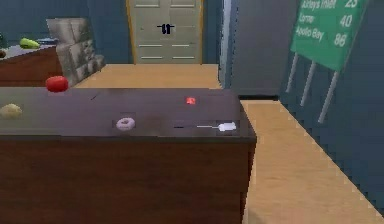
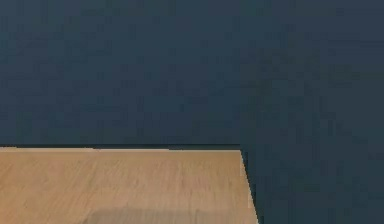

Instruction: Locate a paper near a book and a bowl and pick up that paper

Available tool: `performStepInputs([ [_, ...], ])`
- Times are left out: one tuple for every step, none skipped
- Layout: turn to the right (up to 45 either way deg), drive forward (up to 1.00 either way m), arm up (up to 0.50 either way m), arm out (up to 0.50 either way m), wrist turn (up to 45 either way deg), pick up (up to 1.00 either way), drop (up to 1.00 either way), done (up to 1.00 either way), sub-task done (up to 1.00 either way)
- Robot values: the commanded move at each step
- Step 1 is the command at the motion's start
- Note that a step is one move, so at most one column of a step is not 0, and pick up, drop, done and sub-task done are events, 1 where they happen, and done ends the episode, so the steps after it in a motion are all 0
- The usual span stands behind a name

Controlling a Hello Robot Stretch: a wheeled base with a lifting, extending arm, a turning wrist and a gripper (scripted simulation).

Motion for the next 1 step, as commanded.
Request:
performStepInputs([
  [0.0,0.1,0.0,0.0,0.0,0.0,0.0,0.0,0.0],
])
